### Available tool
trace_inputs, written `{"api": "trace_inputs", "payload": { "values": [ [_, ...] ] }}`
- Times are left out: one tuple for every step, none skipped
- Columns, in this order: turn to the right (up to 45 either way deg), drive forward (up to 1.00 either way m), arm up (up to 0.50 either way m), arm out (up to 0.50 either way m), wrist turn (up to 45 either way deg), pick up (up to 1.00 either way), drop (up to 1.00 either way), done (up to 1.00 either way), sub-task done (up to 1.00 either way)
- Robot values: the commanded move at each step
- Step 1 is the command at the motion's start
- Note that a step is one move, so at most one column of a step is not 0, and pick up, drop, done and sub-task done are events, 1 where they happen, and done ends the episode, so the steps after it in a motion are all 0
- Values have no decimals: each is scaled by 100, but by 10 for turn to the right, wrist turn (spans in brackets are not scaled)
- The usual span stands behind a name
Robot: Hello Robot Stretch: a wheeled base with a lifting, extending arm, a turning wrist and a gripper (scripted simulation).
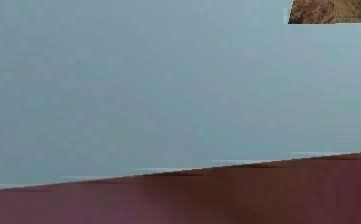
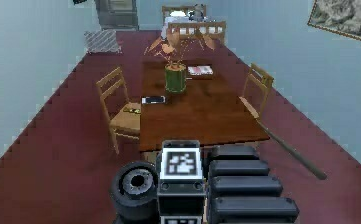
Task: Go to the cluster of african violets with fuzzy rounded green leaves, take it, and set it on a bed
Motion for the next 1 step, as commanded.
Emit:
{"api": "trace_inputs", "payload": {
  "values": [
    [420, 0, 0, 0, 0, 0, 0, 0, 0]
  ]
}}
